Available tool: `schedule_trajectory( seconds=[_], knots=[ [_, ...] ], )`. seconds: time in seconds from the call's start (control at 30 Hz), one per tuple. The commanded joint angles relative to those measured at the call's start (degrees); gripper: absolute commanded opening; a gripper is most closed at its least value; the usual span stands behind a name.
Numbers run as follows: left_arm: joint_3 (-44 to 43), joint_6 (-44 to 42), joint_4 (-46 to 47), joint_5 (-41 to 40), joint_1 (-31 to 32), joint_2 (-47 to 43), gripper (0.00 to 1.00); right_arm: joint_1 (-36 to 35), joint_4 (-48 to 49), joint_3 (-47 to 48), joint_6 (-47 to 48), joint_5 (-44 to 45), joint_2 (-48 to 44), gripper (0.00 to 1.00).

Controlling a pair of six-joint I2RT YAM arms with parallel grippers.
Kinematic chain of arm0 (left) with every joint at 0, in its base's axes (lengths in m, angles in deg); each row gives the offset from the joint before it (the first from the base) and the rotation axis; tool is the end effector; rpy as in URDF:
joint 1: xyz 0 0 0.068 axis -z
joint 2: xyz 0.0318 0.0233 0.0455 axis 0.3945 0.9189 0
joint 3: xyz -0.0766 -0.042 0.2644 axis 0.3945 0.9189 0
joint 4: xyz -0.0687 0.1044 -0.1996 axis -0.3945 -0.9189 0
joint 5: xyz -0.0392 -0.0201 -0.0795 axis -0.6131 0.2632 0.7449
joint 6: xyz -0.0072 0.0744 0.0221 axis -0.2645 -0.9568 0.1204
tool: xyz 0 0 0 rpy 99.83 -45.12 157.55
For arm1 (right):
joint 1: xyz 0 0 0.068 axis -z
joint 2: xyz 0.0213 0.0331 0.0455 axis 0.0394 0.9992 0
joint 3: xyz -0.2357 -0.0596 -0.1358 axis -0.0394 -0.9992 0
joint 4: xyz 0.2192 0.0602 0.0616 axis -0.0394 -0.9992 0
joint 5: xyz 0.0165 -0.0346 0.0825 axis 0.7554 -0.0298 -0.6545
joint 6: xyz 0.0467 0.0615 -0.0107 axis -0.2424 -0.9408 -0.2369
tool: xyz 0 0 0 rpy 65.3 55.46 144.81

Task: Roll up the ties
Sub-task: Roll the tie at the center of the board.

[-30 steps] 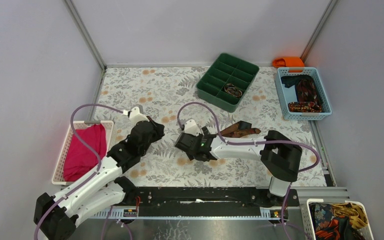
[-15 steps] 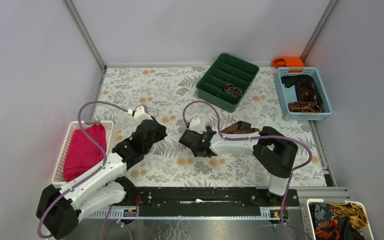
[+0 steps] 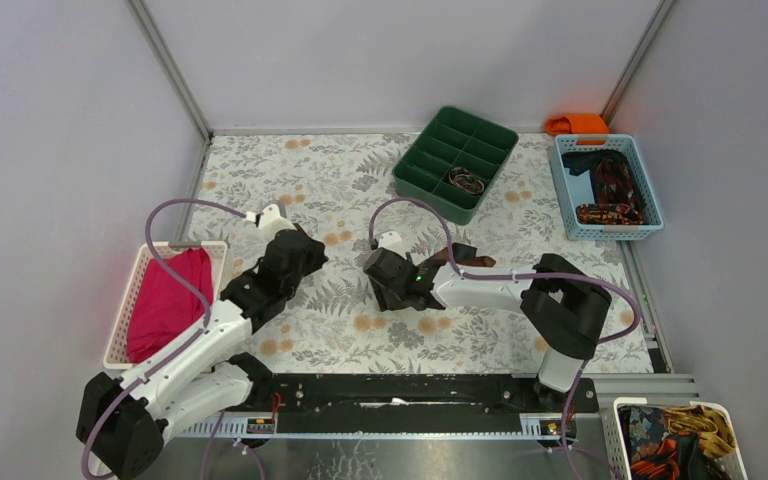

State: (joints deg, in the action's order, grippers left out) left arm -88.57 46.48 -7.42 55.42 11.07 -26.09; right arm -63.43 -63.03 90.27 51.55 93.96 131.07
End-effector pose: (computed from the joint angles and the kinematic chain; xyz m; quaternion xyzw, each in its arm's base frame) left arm 0.1773 -0.0879 0.2466 -0.2153 0.8294 -0.1867 0.4805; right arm 0.1926 0.2975 0.1728 -0.2101 0.9131 0.0784 0.3406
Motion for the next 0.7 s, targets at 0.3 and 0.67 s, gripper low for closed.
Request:
schedule_trajectory(
  seconds=[0.3,0.67],
  knots=[
    [-2.4,-1.8,6.5,3.4,-2.1,8.7,0.00,8.9,17.5,-6.9,-2.0,-33.7,-0.9,0.62],
    [-4.3,-2.8,13.7,7.1,-2.1,19.4,0.00,12.3,14.7,-5.7,3.9,-32.3,-2.8,0.80]
  ],
)
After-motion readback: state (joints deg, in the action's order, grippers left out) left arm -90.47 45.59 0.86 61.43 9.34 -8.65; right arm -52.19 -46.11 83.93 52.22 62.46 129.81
